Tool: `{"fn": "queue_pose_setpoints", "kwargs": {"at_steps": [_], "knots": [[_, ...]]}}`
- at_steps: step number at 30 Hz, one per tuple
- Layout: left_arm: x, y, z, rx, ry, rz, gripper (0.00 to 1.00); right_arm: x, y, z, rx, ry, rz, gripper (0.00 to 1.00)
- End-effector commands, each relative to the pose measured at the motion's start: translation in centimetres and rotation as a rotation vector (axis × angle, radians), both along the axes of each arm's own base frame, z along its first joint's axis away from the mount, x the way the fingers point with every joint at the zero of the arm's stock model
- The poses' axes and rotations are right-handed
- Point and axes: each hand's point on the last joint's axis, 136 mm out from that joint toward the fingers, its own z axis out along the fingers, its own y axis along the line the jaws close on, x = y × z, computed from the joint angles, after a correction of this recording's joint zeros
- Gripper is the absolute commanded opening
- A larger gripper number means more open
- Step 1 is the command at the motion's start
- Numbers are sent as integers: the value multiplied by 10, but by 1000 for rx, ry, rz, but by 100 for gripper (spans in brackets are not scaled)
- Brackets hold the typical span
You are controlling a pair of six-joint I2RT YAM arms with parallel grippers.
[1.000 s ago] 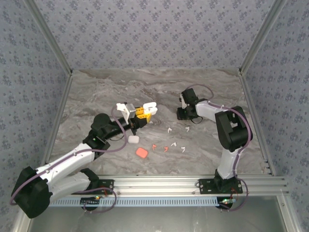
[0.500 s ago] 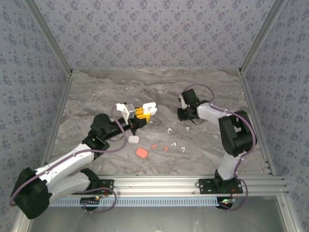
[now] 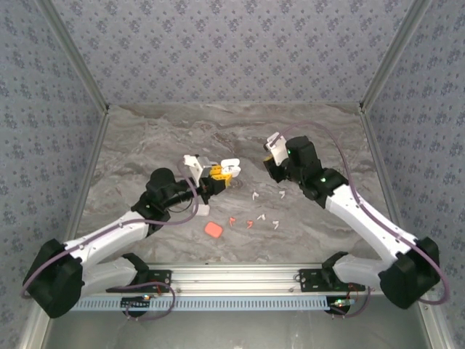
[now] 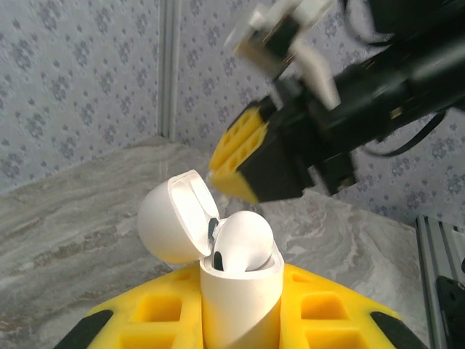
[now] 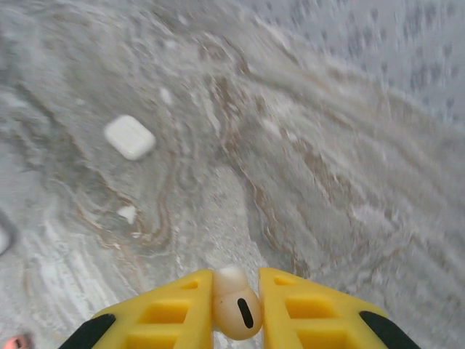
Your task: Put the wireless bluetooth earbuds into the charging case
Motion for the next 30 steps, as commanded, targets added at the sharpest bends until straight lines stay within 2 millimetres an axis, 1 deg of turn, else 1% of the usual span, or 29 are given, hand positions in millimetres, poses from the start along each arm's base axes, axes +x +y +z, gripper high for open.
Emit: {"fn": "queue_pose_setpoints", "kwargs": {"at_steps": [1, 5, 9, 12, 15, 23, 30], "knots": [[-6, -12, 27, -55, -34, -78, 0, -15, 5, 33, -94, -124, 77, 22], [-7, -19, 23, -46, -9, -118, 0, -35, 28, 62, -109, -227, 187, 22], [-12, -27, 18, -20, -1, -152, 0, -49, 48, 74, -124, -284, 272, 22], [-14, -31, 16, -4, -5, -166, 0, -52, 58, 75, -134, -297, 309, 22], [-15, -33, 16, -3, -6, -170, 0, -50, 62, 71, -154, -295, 311, 22], [-15, -32, 16, 3, -10, -166, 0, -48, 60, 62, -200, -285, 310, 22], [-14, -32, 16, 4, -13, -161, 0, -54, 60, 57, -208, -264, 343, 22]]}}
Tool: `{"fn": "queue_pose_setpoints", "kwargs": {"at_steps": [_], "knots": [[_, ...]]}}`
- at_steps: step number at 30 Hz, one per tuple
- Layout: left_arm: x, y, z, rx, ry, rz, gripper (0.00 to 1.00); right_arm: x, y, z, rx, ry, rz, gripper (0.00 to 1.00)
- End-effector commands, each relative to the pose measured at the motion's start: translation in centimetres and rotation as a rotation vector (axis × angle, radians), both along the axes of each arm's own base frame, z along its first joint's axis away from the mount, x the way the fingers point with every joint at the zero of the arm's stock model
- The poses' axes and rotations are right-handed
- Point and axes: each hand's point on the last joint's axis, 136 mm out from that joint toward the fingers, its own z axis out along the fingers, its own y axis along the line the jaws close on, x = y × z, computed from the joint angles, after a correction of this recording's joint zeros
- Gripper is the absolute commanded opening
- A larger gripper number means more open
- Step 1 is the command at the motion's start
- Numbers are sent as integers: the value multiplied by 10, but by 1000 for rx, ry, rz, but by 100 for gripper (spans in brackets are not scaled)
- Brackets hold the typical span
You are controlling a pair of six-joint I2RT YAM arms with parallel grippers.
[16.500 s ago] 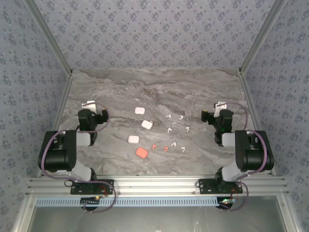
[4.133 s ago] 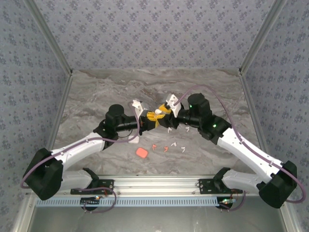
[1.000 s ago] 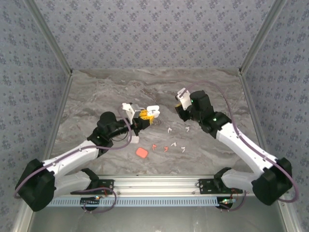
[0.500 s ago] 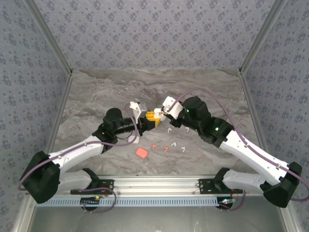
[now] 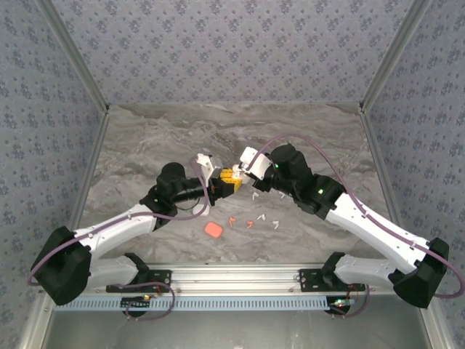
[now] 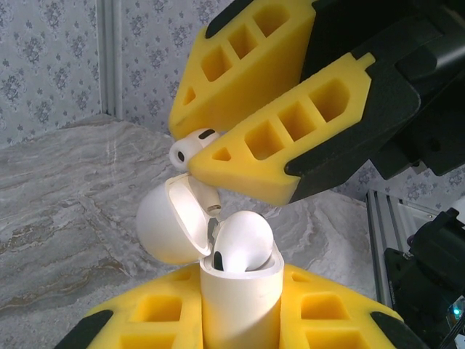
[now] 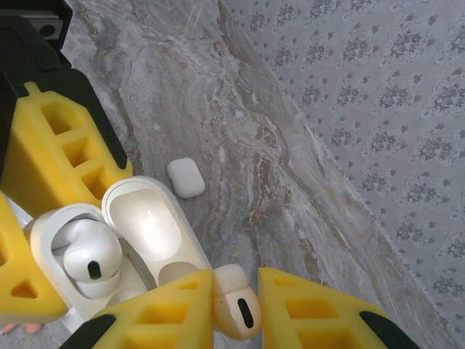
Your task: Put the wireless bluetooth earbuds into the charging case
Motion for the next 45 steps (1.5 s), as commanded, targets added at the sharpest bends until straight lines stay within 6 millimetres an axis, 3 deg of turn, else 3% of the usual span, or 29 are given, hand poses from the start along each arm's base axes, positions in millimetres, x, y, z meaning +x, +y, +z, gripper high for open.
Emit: {"fn": "queue_pose_setpoints", "kwargs": {"at_steps": [1, 22, 38, 45], "knots": [[-3, -4, 23, -32, -60, -22, 0, -5, -1, 8, -12, -10, 21, 22], [-4, -4, 23, -32, -67, -28, 0, -20, 8, -5, -14, 92, 100, 23], [-9, -3, 29, -47, -98, -36, 0, -27, 15, 4, 95, 227, 184, 26], [-9, -3, 28, -47, -101, -37, 0, -25, 15, -4, 70, 244, 178, 26]]}}
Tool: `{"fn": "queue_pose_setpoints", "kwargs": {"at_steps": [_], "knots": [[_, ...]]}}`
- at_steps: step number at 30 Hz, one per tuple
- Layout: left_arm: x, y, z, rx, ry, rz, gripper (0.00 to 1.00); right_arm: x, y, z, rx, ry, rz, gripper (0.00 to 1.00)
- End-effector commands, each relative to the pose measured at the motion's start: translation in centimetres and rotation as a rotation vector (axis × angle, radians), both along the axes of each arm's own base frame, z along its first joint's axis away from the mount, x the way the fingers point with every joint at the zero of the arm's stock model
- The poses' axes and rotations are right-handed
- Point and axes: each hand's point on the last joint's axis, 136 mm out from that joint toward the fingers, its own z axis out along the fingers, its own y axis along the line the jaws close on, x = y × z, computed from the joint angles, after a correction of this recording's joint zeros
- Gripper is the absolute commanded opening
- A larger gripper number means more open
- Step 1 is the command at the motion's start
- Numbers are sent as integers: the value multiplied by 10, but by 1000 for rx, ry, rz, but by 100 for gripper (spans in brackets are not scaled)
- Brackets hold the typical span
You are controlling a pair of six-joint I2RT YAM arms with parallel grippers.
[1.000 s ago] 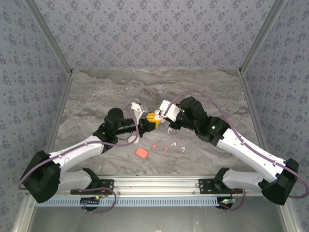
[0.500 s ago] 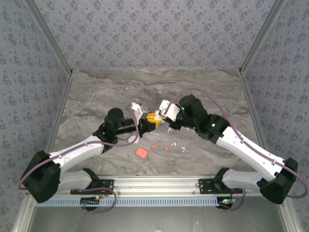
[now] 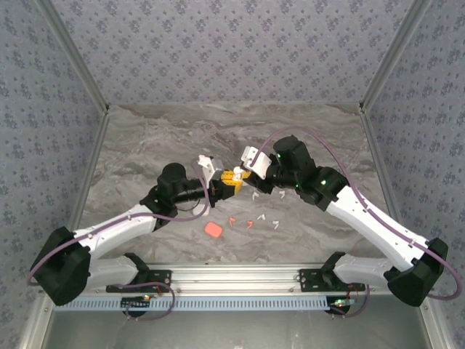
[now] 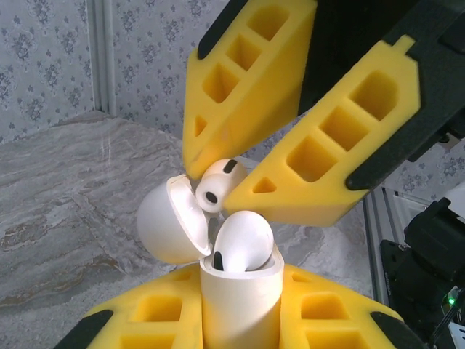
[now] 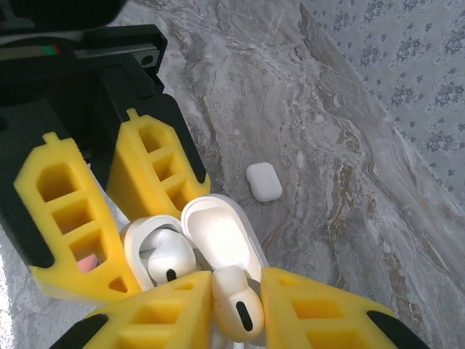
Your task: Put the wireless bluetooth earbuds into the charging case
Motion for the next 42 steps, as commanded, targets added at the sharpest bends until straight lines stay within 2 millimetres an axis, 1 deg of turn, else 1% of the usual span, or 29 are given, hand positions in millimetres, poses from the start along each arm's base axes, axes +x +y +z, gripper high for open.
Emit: {"fn": "queue_pose_setpoints", "kwargs": {"at_steps": [1, 7, 11, 13, 14, 19, 26, 32, 35, 36, 38, 42], "knots": [[-5, -1, 30, -61, -89, -20, 0, -3, 1, 1, -1, 31, 5, 25], [-4, -1, 28, -50, -87, -14, 0, 9, -9, 5, -34, -25, -67, 24], [-3, -2, 25, -39, -84, -11, 0, 11, -14, 4, -57, -43, -91, 24], [-2, -2, 24, -37, -83, -9, 0, 13, -14, 16, -49, -67, -98, 24], [-2, -2, 24, -36, -83, -9, 0, 13, -15, 16, -57, -72, -102, 24], [-1, -1, 23, -33, -83, -4, 0, 12, -15, 11, -86, -74, -103, 24], [0, -2, 23, -34, -84, -1, 0, 8, -13, -1, -153, -74, -84, 24], [0, -1, 24, -35, -85, 0, 0, 9, -12, -5, -186, -78, -80, 24], [-1, -1, 24, -36, -86, -1, 0, 5, -6, -3, -163, -59, -58, 24], [-1, -1, 24, -37, -86, -1, 0, 1, -6, -9, -173, -29, -48, 24], [-1, -1, 25, -42, -89, -1, 0, -2, -3, -9, -161, -6, -30, 25], [-1, -2, 27, -47, -94, -2, 0, -2, -2, -13, -185, 11, -28, 25]]}}
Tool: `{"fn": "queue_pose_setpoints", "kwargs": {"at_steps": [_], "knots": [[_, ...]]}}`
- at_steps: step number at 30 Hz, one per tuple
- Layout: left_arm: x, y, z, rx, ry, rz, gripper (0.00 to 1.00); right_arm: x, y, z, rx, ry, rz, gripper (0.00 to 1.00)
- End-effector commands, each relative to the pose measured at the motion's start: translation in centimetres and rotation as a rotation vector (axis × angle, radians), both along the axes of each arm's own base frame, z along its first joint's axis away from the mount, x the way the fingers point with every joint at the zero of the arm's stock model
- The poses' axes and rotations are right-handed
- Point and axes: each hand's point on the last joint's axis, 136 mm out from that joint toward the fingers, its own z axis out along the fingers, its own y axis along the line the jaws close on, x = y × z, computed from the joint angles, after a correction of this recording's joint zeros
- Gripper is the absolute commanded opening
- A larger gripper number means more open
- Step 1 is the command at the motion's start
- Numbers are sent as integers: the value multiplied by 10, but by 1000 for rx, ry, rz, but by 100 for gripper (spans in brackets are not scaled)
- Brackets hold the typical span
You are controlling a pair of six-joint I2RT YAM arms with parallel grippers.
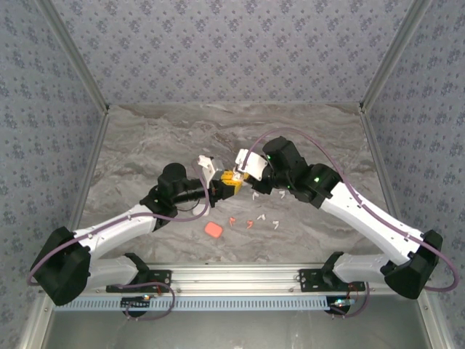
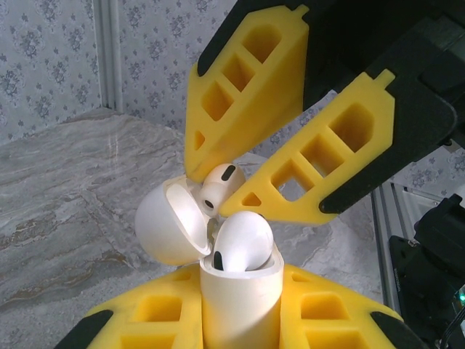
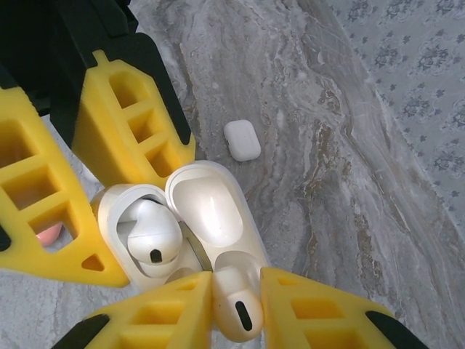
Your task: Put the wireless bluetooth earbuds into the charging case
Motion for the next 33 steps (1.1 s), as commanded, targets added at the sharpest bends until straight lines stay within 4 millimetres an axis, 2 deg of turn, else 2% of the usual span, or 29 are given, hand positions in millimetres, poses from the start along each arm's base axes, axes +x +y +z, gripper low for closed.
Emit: {"fn": "queue_pose_setpoints", "kwargs": {"at_steps": [1, 9, 14, 23, 33], "knots": [[-3, -3, 30, -64, -85, -17, 0, -7, 3, -2, -23, 39, 23, 25], [-3, -3, 29, -60, -89, -15, 0, -8, 7, -4, -44, 60, 36, 26], [-2, -3, 32, -66, -96, -15, 0, -11, 10, -1, -29, 71, 50, 30], [-3, -4, 31, -72, -97, -21, 0, -13, 12, 20, 7, 58, 73, 42], [-2, -4, 32, -92, -96, -17, 0, -13, 3, 39, -4, 29, 64, 51]]}}
